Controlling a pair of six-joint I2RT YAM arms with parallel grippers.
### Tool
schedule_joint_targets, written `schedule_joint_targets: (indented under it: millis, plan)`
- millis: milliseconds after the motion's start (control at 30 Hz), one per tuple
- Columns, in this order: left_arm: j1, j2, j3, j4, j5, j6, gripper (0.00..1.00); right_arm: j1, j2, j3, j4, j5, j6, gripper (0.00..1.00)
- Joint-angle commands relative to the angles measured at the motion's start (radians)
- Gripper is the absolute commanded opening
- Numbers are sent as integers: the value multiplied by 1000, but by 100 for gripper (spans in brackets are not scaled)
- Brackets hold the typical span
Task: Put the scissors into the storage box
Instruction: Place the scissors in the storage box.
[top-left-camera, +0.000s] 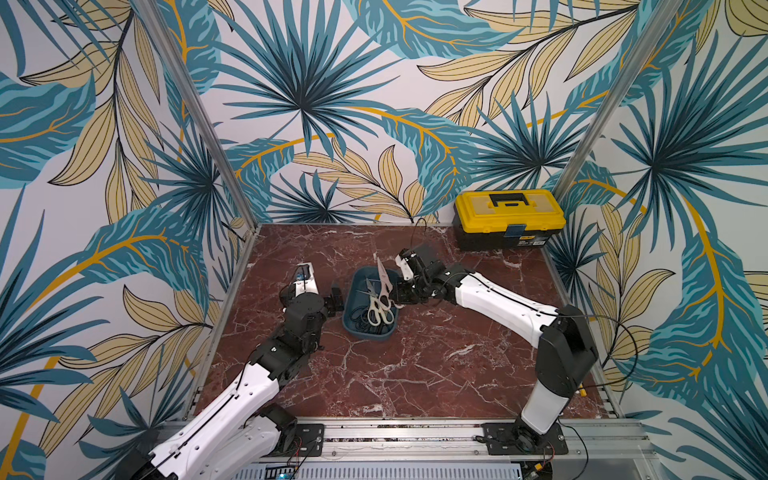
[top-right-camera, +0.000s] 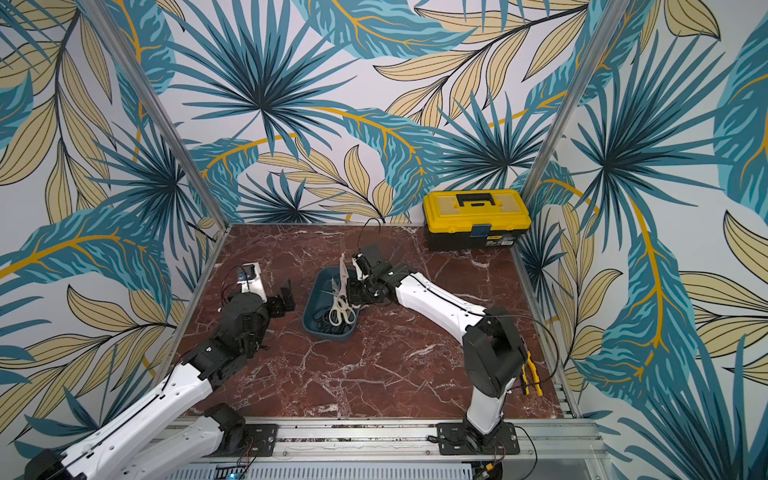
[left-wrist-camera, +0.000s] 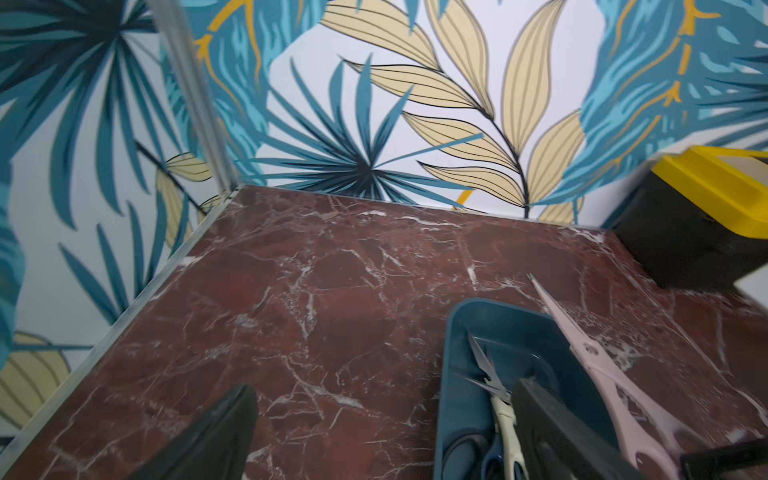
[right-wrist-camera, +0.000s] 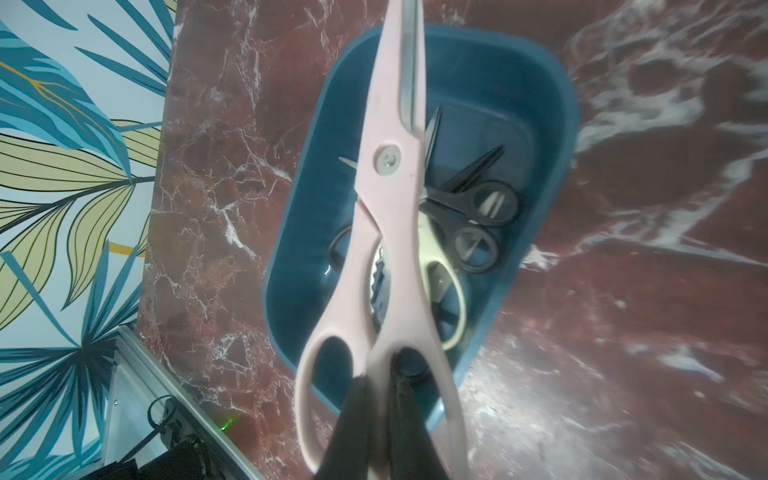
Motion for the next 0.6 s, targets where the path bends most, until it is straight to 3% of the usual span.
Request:
schedule_joint_targets:
  millis: [0, 167, 333, 567]
  plan:
    - [36, -98, -84, -26, -62, -94, 100, 26, 77, 2, 106, -5, 127, 11]
    - [57, -213, -157, -40, -80, -113, 100, 45, 182, 32, 156, -10, 189, 11]
    - [62, -230, -159, -87, -95, -103, 100, 70, 234, 97, 124, 6, 180, 12]
    - [73, -204, -187, -29, -121, -20, 100, 94, 242, 132, 64, 71, 153, 42]
